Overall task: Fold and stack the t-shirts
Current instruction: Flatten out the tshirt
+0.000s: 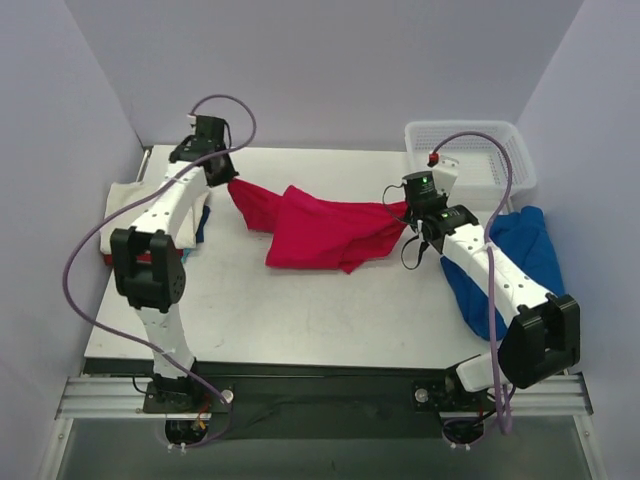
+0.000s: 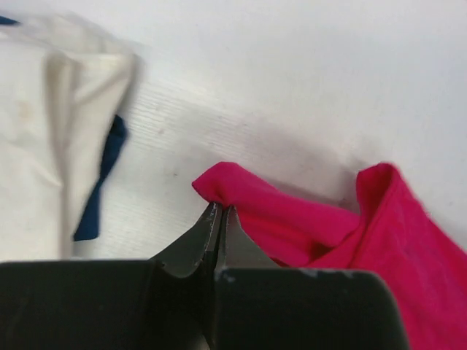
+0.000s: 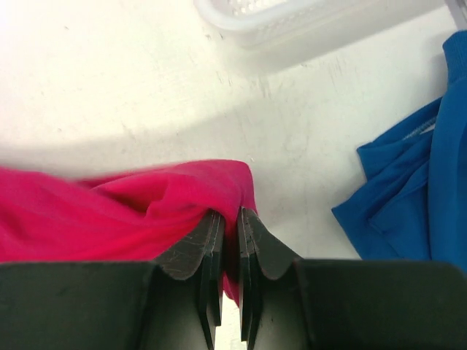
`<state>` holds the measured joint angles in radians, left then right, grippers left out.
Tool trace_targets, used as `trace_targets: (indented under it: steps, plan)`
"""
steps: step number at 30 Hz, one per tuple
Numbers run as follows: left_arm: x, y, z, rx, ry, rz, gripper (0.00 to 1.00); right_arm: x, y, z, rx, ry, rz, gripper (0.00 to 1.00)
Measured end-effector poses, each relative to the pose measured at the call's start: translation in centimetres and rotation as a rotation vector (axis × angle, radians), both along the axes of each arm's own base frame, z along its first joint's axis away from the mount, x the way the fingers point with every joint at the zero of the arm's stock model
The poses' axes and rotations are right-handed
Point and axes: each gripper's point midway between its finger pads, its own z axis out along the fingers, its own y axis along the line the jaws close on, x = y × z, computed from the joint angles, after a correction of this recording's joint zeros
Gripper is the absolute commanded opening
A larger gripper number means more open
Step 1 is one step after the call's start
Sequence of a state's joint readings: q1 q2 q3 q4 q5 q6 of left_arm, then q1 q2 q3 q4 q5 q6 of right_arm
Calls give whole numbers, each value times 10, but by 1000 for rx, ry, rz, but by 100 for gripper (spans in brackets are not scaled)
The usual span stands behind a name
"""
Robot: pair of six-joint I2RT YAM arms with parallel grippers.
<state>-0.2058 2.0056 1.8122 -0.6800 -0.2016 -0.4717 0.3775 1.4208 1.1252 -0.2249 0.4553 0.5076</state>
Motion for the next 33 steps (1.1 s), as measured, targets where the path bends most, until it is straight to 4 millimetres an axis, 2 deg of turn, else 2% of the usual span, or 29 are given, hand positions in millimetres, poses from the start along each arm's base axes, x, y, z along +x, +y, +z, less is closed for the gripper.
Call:
trace_targets:
  steps: [2,5,8,11,15,18,23,28,31,33]
  plan:
    - [-1,23,37,1,-73,29,0,3,0,9,2,-16,1,0]
    - [-10,42,84,9,-162,40,0,9,-2,24,4,-42,-1,0]
    - [-17,53,111,3,-206,35,0,14,-3,40,4,-72,2,0]
    - [-20,74,126,-2,-223,55,0,19,-2,57,9,-107,8,0]
    - [-27,102,136,-8,-224,93,0,17,-2,72,16,-141,15,0]
    - [-38,113,143,-9,-219,109,0,13,-2,84,28,-167,25,0]
    - [-65,112,164,-10,-246,98,0,-5,-5,107,61,-227,45,0]
    - [-103,109,179,-14,-276,91,0,-33,-13,115,83,-269,48,0]
    - [-114,106,165,-26,-261,84,0,-34,-14,102,89,-246,36,0]
    - [-116,104,137,-42,-212,87,0,-25,-13,78,76,-182,19,0]
